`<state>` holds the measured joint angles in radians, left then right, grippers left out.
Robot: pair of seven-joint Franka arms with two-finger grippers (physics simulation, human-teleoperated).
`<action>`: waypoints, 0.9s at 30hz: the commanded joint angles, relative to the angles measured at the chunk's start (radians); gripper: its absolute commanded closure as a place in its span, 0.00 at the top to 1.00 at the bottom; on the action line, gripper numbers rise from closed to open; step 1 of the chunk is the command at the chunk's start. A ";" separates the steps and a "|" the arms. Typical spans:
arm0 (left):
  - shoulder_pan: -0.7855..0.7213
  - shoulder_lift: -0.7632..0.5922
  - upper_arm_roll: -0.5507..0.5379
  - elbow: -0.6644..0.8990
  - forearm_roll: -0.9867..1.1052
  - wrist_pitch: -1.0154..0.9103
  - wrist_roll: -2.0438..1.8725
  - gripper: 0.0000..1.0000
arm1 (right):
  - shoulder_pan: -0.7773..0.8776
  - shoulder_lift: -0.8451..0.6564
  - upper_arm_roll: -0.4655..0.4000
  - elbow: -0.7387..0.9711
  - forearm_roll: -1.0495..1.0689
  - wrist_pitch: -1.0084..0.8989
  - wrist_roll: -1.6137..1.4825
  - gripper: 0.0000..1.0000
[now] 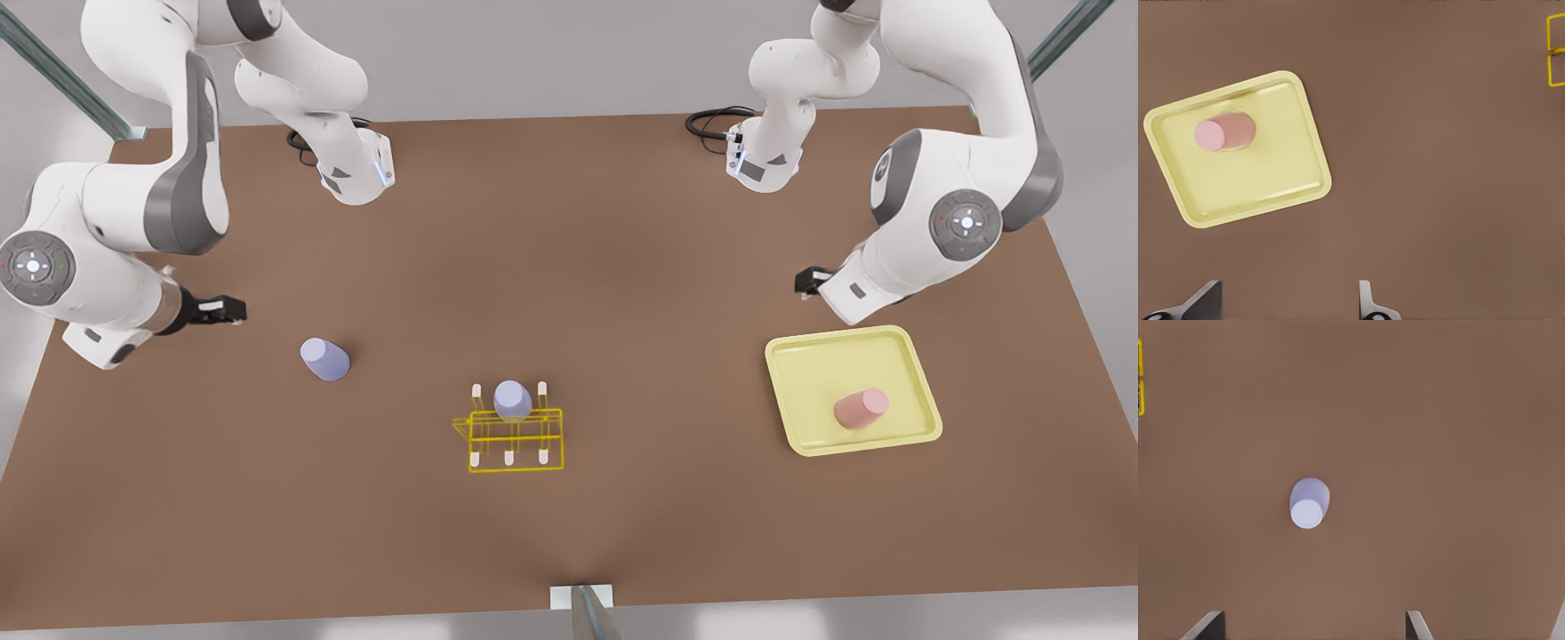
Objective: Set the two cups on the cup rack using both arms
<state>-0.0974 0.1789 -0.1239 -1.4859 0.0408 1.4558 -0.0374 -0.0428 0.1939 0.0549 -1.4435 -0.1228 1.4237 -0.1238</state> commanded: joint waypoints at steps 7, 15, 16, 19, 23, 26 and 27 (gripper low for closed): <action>0.229 0.184 0.003 0.013 -0.015 0.294 0.186 1.00 | 0.006 0.036 0.008 -0.337 0.011 0.386 -0.108 1.00; 0.329 0.462 0.012 -0.002 -0.021 0.712 0.369 1.00 | -0.015 0.015 0.005 -0.620 0.124 0.847 -0.109 1.00; 0.327 0.462 0.023 -0.046 -0.021 0.759 0.369 1.00 | -0.015 0.012 0.005 -0.644 0.124 0.893 -0.108 1.00; 0.329 0.453 0.038 -0.154 -0.019 0.885 0.370 1.00 | -0.015 0.005 0.003 -0.745 0.124 0.994 -0.108 1.00; 0.324 0.430 0.046 -0.235 -0.019 0.910 0.347 1.00 | -0.023 0.016 0.002 -0.784 0.126 1.015 -0.108 1.00; 0.323 0.432 0.055 -0.255 -0.019 0.908 0.347 1.00 | -0.037 0.048 0.002 -0.796 0.126 1.018 -0.100 1.00; 0.321 0.432 0.055 -0.255 -0.019 0.908 0.347 1.00 | -0.037 0.053 0.002 -0.799 0.126 1.018 -0.097 1.00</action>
<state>0.2238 0.6131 -0.0698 -1.7397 0.0200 2.2967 0.2156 -0.0823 0.2439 0.0566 -2.2446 -0.0003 2.3749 -0.2015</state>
